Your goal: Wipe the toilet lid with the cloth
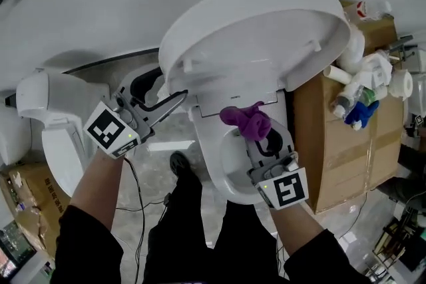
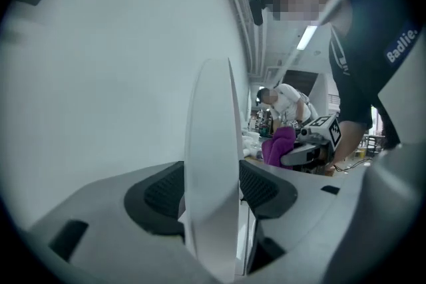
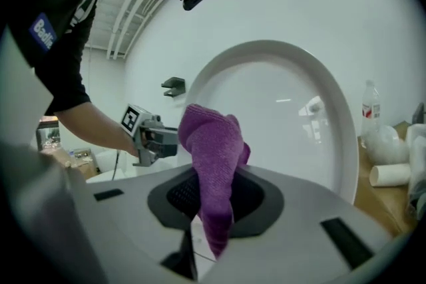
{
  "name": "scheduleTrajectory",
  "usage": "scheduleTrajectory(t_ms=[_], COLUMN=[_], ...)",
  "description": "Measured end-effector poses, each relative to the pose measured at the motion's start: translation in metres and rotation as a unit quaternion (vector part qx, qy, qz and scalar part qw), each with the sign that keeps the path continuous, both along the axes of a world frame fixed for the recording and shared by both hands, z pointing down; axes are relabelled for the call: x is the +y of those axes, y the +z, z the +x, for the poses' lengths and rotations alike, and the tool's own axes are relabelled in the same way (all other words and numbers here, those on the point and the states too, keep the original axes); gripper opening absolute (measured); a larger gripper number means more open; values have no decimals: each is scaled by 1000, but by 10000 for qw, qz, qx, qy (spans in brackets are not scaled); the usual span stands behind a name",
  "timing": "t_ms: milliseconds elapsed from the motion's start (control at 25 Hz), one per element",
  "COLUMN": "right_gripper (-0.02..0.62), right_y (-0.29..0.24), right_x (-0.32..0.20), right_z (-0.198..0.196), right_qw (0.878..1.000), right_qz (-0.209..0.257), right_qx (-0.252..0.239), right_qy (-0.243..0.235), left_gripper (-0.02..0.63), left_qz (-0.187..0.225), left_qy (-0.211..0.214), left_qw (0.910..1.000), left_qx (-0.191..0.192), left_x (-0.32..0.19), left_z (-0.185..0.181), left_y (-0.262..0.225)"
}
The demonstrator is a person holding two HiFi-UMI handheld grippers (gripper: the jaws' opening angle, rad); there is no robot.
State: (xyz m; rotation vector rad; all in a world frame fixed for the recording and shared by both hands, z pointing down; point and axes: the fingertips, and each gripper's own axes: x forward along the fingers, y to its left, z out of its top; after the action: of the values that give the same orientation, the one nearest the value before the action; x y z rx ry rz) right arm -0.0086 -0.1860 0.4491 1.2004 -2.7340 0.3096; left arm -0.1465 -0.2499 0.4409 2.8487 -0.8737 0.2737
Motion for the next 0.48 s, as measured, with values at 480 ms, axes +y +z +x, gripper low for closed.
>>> scheduleTrajectory(t_ms=[480], right_gripper=[75], right_y=[-150], right_x=[117], right_z=[-33], right_qw=[9985], right_qz=[-84], right_qx=[-53], right_qy=[-535], left_gripper=[249], left_qz=[-239], left_qy=[1536], left_qw=[9838], left_qx=[-888], left_x=[106], left_z=[33], left_y=[4])
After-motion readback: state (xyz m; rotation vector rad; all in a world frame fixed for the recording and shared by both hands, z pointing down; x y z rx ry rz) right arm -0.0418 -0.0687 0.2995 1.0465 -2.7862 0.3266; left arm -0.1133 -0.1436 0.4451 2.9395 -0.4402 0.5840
